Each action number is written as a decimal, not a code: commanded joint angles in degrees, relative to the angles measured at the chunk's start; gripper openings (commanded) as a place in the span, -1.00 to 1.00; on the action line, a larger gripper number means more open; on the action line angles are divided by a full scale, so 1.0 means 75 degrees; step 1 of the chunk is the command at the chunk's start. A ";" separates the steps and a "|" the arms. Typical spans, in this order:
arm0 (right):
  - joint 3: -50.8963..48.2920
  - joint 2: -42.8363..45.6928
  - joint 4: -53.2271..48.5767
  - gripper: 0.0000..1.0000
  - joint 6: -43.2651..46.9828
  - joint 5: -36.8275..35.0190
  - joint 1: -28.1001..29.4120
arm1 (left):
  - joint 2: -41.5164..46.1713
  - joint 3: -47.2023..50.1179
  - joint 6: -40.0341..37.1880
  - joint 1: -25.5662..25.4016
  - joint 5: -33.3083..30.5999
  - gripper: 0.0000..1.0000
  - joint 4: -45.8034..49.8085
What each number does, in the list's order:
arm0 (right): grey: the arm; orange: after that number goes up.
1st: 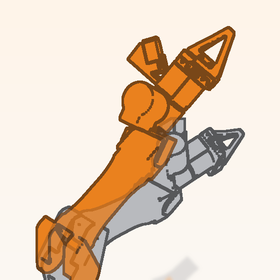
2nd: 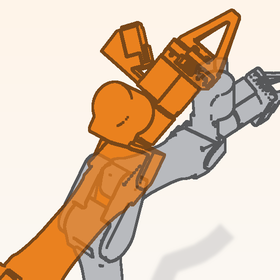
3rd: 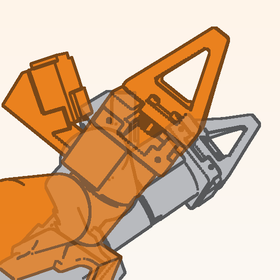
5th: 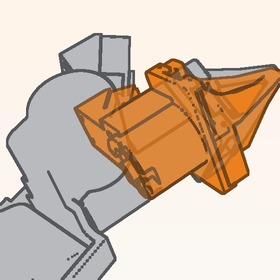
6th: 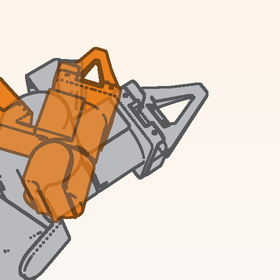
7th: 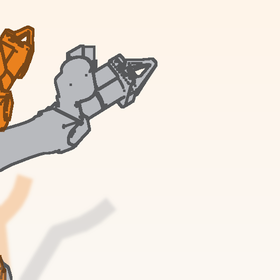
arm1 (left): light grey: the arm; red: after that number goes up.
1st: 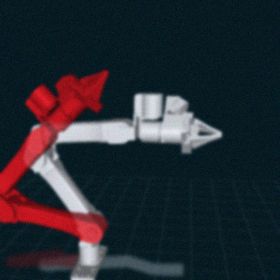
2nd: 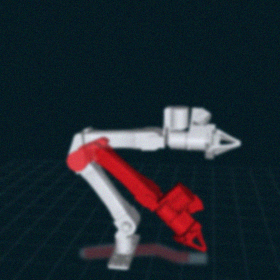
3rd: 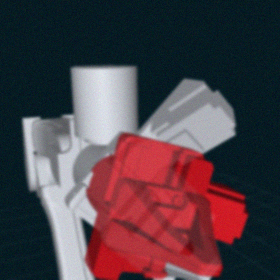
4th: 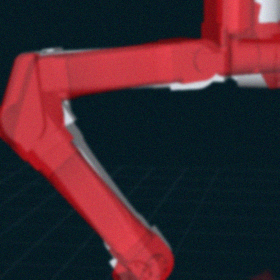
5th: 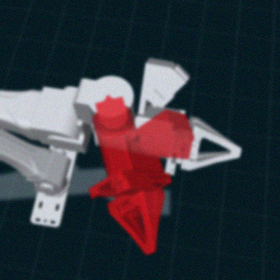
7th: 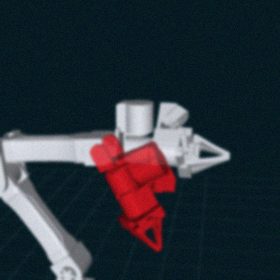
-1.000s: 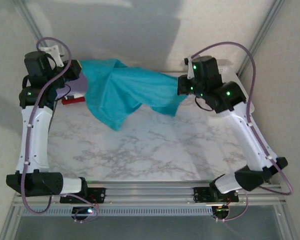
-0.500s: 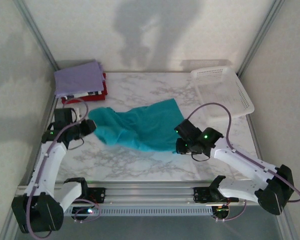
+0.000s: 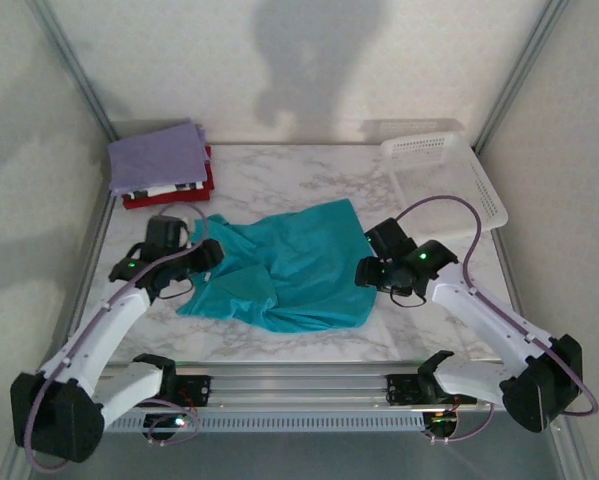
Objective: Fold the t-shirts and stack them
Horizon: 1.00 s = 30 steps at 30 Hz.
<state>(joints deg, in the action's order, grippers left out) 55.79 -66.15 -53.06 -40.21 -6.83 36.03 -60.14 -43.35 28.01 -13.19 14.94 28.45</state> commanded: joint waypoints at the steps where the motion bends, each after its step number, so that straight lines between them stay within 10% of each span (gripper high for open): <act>1: -0.0244 0.0073 0.0154 0.34 0.0143 0.0329 -0.0193 | -0.0701 -0.0194 0.0185 -0.0920 -0.1410 0.08 -0.0217; 13: -0.0540 -0.0330 0.0767 0.34 0.0391 0.0799 -0.0777 | -0.3697 -0.1122 -0.0067 -0.2764 -0.1657 0.08 -0.1722; 22: -0.0530 -0.0507 0.0852 0.34 0.0614 0.0931 -0.1018 | -0.4856 -0.1761 0.0146 -0.3414 -0.3474 -0.29 -0.0829; 30: -0.0595 -0.0353 0.0822 0.33 0.0767 0.0969 -0.1253 | -0.5200 -0.1795 0.0027 -0.3502 -0.3054 -0.42 -0.0846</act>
<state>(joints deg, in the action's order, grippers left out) 51.68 -69.97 -46.48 -35.66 0.10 27.42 -97.65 -55.70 28.25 -38.65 -6.72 20.21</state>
